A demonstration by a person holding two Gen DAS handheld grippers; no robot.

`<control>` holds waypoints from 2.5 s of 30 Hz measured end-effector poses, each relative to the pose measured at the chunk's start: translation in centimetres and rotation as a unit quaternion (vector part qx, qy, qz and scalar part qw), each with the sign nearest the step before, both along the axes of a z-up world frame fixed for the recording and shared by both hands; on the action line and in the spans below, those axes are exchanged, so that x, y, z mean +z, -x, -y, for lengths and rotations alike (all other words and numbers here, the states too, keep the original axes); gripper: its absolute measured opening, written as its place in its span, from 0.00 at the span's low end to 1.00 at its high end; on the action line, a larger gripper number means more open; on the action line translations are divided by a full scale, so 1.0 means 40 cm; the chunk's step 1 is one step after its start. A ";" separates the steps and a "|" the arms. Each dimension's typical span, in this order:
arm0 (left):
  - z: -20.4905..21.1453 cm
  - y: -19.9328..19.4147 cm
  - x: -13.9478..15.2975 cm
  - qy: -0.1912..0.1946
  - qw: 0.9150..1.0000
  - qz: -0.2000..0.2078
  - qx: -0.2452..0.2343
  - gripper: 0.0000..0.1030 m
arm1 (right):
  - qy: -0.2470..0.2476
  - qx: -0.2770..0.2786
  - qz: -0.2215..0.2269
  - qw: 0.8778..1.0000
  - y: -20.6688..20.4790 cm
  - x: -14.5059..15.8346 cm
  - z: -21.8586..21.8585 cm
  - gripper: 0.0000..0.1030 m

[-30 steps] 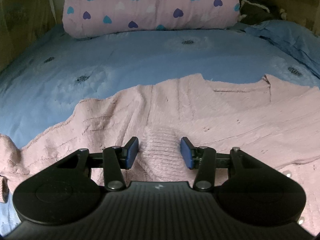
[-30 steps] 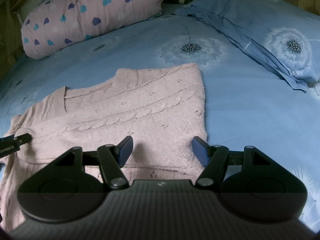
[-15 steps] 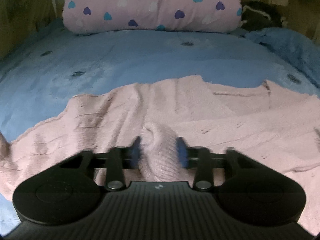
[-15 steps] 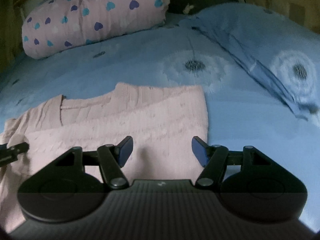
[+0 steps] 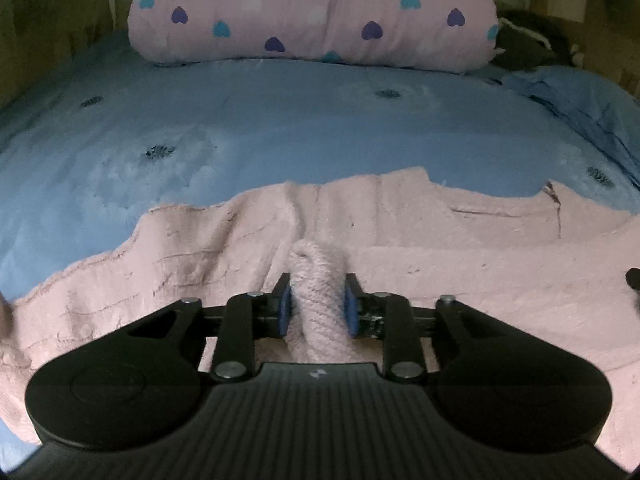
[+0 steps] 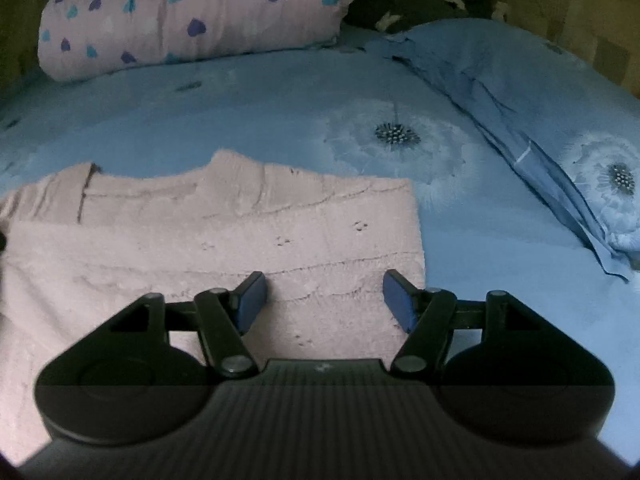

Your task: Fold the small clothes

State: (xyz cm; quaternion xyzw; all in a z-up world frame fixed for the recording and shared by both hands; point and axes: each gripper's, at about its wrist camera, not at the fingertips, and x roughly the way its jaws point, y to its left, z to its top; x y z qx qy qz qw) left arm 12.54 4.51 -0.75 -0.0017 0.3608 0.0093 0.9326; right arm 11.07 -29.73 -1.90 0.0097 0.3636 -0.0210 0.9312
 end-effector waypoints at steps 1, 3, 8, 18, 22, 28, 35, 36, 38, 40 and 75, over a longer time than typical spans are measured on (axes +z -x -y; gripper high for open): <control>-0.002 0.002 0.001 -0.003 1.000 0.001 -0.002 0.34 | -0.003 -0.002 0.000 1.000 0.000 0.001 0.001 0.68; -0.006 0.007 0.011 -0.003 1.000 -0.002 -0.004 0.36 | -0.008 -0.002 -0.001 1.000 0.001 0.006 0.001 0.69; -0.041 0.046 0.074 -0.001 1.000 0.006 -0.005 0.39 | -0.026 0.000 -0.001 1.000 0.013 0.037 -0.008 0.69; -0.223 0.161 0.176 -0.066 0.996 0.016 0.062 0.42 | -0.076 0.052 0.024 0.996 0.096 0.107 -0.077 0.69; -0.325 0.210 0.181 -0.060 0.992 0.005 0.109 0.42 | -0.072 0.071 0.026 0.994 0.141 0.119 -0.108 0.69; -0.444 0.265 0.171 -0.075 0.985 0.002 0.155 0.42 | -0.100 0.079 0.021 0.992 0.200 0.134 -0.133 0.69; -0.583 0.277 0.141 -0.062 0.979 0.000 0.193 0.42 | -0.095 0.074 0.003 0.993 0.265 0.112 -0.162 0.69; -0.602 0.278 0.134 -0.049 0.980 0.006 0.192 0.43 | -0.093 0.070 -0.002 0.993 0.271 0.104 -0.167 0.69; -0.628 0.277 0.119 -0.022 0.983 0.018 0.180 0.43 | -0.090 0.063 -0.010 0.994 0.283 0.090 -0.177 0.69; -0.645 0.271 0.109 -0.008 0.985 0.019 0.169 0.43 | -0.090 0.061 -0.018 0.994 0.293 0.075 -0.188 0.69; -0.697 0.213 0.000 -0.027 0.996 -0.039 0.073 0.57 | -0.067 0.049 -0.018 0.996 0.289 -0.010 -0.248 0.80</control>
